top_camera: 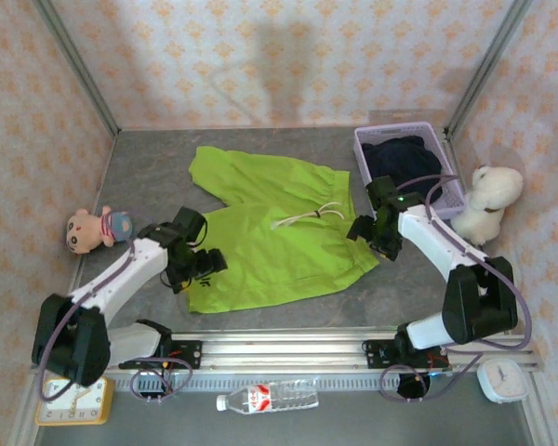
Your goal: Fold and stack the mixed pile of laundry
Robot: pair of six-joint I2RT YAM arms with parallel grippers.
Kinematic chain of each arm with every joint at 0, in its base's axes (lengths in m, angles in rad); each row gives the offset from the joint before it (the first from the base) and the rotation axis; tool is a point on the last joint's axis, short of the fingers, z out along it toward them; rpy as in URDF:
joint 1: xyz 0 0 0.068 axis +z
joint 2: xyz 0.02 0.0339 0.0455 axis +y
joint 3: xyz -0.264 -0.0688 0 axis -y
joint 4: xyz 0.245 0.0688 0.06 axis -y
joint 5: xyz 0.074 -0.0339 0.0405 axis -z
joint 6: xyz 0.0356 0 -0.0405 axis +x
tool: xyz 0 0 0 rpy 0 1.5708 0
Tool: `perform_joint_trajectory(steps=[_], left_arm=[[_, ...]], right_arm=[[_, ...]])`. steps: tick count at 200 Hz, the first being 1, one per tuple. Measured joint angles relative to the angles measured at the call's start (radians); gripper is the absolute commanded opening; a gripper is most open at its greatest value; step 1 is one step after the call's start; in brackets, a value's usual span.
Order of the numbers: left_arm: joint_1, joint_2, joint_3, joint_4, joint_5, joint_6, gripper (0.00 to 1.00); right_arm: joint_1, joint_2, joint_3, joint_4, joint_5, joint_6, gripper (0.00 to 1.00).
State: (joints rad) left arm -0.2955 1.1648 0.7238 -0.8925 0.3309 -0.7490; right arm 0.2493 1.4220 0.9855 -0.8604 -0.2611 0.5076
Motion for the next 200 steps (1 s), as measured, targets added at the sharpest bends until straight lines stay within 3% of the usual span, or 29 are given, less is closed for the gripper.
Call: perform_joint_trajectory(steps=[27, 78, 94, 116, 140, 156, 176, 186, 200], left_arm=[[-0.011, -0.087, -0.104, -0.008, 0.008, -0.051, 0.84], [-0.024, -0.097, -0.225, 0.027, 0.036, -0.142, 0.64], [-0.026, -0.077, -0.227, 0.05, 0.036, -0.152, 0.59], [-0.026, -0.023, -0.224, 0.078, 0.031, -0.17, 0.47], [-0.026, 0.016, -0.203, 0.051, 0.006, -0.17, 0.28], [-0.026, 0.028, -0.196, 0.044, -0.001, -0.169, 0.19], [-0.026, 0.043, -0.185, 0.064, -0.003, -0.17, 0.0], [-0.026, 0.051, -0.173, 0.073, -0.008, -0.161, 0.0], [-0.025, 0.061, -0.153, 0.08, -0.03, -0.159, 0.0]], right_arm=[[-0.002, 0.0, -0.044, 0.024, -0.018, 0.001, 0.82], [-0.011, 0.0, -0.129, 0.098, -0.061, 0.034, 0.66], [-0.011, 0.0, -0.155, 0.111, -0.061, 0.042, 0.67], [-0.012, 0.001, -0.166, 0.114, -0.058, 0.049, 0.78], [-0.015, 0.001, -0.167, 0.118, -0.052, 0.045, 0.8], [-0.015, 0.001, -0.171, 0.129, -0.06, 0.042, 0.65], [-0.015, 0.001, -0.2, 0.177, -0.09, 0.061, 0.24], [-0.015, 0.001, -0.216, 0.191, -0.1, 0.075, 0.04], [-0.015, 0.0, -0.226, 0.196, -0.11, 0.089, 0.0]])
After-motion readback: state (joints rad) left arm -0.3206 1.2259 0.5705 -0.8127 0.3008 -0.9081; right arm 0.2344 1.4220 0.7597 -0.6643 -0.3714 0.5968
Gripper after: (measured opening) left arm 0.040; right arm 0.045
